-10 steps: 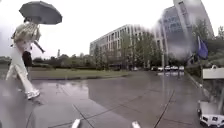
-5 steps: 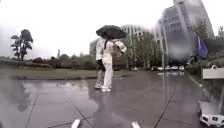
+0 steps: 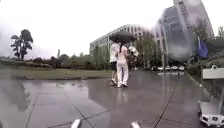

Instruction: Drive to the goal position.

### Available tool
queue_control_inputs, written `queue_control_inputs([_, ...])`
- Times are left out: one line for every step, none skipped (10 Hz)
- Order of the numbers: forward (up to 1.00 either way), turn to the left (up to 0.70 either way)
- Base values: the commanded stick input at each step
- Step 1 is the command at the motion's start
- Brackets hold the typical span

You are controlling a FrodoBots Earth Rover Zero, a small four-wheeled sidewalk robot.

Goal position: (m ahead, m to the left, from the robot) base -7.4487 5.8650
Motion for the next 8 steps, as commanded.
queue_control_inputs([-0.19,0.00])
queue_control_inputs([-0.19,0.00])
queue_control_inputs([-0.20,0.00])
queue_control_inputs([-0.22,0.00])
queue_control_inputs([-0.24,0.00])
queue_control_inputs([-0.23,0.00])
queue_control_inputs([-0.03,0.00])
queue_control_inputs([0.00,0.00])
